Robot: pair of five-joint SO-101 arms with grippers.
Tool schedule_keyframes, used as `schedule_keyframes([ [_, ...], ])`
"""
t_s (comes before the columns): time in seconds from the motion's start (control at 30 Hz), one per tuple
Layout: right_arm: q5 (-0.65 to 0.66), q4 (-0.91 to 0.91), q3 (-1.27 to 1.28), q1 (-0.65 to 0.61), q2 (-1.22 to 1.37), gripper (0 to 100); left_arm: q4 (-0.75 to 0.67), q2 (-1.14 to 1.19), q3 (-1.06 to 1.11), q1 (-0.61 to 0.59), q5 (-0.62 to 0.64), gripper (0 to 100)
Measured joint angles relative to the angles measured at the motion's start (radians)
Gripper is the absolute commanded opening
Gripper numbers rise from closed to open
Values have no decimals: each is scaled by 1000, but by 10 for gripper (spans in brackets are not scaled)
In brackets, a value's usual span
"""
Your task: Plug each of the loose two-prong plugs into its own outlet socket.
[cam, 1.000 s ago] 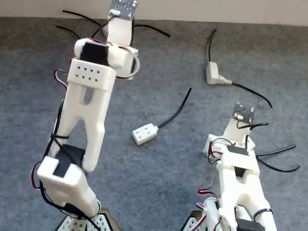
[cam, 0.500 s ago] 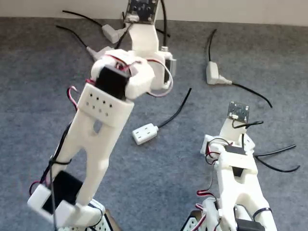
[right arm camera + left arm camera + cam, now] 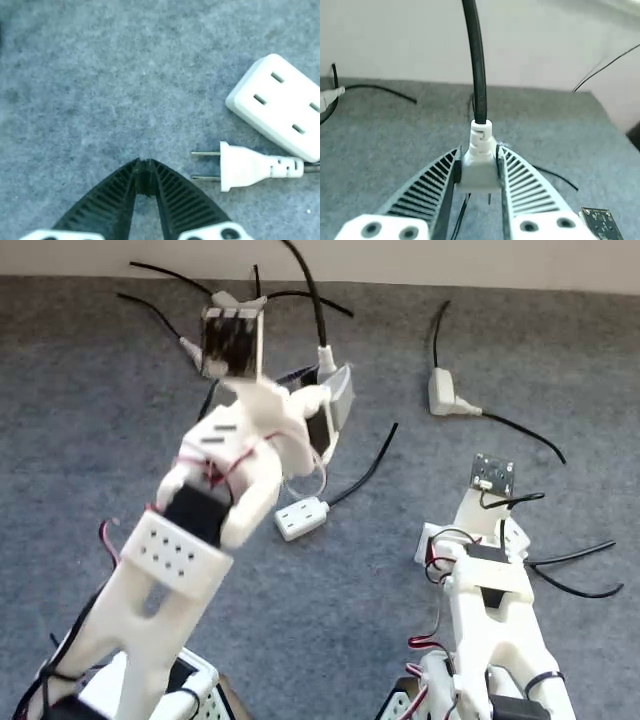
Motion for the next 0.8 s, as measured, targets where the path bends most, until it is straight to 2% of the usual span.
schedule_keyframes([
  [0.23, 18, 0, 0, 0, 0, 8, -370, -199, 384, 40, 2, 6],
  [0.33, 58, 8, 0, 0, 0, 8, -526, -302, 554, 40, 44, 6],
  [0.43, 72, 75, -43, -25, 0, 8, -744, -402, 733, 35, 163, 6],
  [0.6, 115, 298, -204, -112, 0, 8, -1103, -497, 951, 40, 448, 7],
  [0.7, 160, 442, -316, -190, 0, 8, -1135, -512, 970, 34, 580, 7],
  [0.8, 172, 586, -448, -261, 0, 8, -1117, -516, 977, 28, 660, 7],
])
